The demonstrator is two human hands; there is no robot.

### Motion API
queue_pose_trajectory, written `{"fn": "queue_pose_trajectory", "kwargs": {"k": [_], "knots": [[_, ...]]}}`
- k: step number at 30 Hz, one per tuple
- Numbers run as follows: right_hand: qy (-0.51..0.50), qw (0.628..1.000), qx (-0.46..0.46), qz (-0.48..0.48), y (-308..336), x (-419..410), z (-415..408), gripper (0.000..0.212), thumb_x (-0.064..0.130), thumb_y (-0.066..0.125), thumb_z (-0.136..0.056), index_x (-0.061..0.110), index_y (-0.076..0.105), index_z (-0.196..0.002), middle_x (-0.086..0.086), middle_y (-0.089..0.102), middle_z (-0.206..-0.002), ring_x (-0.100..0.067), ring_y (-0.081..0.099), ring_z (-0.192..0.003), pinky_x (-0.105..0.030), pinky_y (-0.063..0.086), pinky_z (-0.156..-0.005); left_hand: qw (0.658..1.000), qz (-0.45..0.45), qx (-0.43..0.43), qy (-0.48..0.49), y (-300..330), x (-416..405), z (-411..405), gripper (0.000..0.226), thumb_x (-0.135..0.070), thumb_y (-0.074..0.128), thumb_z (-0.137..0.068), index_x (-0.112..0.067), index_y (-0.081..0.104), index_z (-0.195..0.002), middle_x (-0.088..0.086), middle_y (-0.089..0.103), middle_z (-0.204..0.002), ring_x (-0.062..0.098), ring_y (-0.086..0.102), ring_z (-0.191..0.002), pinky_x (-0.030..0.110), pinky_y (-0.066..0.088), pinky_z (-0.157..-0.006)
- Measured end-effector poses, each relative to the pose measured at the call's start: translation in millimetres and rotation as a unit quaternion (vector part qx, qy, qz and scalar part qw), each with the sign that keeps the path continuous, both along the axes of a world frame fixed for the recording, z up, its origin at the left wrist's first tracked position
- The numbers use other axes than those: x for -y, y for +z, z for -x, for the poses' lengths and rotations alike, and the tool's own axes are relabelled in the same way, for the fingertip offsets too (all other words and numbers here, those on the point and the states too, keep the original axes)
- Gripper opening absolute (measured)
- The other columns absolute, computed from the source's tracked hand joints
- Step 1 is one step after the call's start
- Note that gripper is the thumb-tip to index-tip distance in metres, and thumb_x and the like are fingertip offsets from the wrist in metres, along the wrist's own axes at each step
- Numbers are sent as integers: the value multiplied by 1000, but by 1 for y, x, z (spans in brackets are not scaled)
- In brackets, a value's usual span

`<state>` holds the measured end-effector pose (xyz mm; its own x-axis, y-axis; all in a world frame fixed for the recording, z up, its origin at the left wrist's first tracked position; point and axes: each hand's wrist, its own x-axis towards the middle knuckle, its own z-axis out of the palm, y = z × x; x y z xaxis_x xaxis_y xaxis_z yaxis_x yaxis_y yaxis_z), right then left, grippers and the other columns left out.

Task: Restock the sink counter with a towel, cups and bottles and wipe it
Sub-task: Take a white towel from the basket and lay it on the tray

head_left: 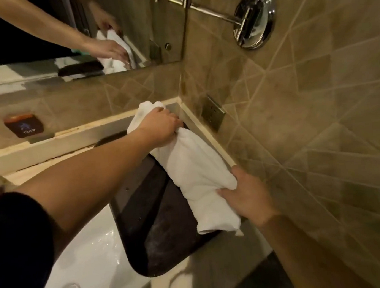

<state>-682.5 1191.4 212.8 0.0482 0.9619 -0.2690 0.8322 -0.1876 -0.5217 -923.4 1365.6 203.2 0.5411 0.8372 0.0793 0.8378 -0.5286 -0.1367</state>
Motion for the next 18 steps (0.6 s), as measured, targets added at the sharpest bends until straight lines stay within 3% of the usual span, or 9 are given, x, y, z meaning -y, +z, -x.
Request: {"fn": "queue_pose_trajectory", "kwargs": {"k": [3, 9, 11, 14, 18], "knots": [[6, 999, 34, 23, -20, -12, -9, 48, 42, 70, -89, 16, 54, -127, -6, 63, -124, -25, 60, -114, -44, 48, -100, 1000, 14, -5, -7, -21, -16, -14, 29, -25, 52, -87, -27, 68, -111, -3, 70, -111, 23, 59, -106, 40, 38, -98], [-2, 998, 48, 40, -46, -24, -23, 65, 52, 62, -91, 21, 38, -143, -7, 53, -138, -28, 54, -124, -41, 43, -103, 999, 14, 44, 25, -49, -28, -28, 37, -32, 54, -93, -25, 61, -129, 2, 60, -132, 28, 46, -127, 46, 27, -113], [4, 993, 119, 8, -50, -21, -23, 65, 52, 64, -90, 19, 39, -141, -8, 53, -135, -27, 54, -120, -39, 45, -96, 988, 5, 108, 107, -54, -23, -31, 49, -38, 58, -93, -21, 50, -138, 10, 49, -142, 33, 40, -133, 49, 28, -114], [71, 941, 309, -121, -54, -7, -16, 63, 47, 73, -83, 14, 53, -132, -15, 61, -123, -30, 59, -106, -42, 51, -90, 943, 12, 220, 250, -61, -6, -30, 65, -48, 63, -89, -16, 42, -141, 14, 42, -143, 36, 38, -131, 49, 39, -106], [182, 925, 259, -208, -63, 3, 9, 51, 33, 86, -71, 18, 70, -117, -16, 68, -118, -32, 64, -98, -43, 55, -80, 915, 139, 300, 231, -78, 5, -26, 62, -49, 53, -95, -16, 39, -146, 13, 40, -148, 34, 36, -135, 50, 37, -109]]}}
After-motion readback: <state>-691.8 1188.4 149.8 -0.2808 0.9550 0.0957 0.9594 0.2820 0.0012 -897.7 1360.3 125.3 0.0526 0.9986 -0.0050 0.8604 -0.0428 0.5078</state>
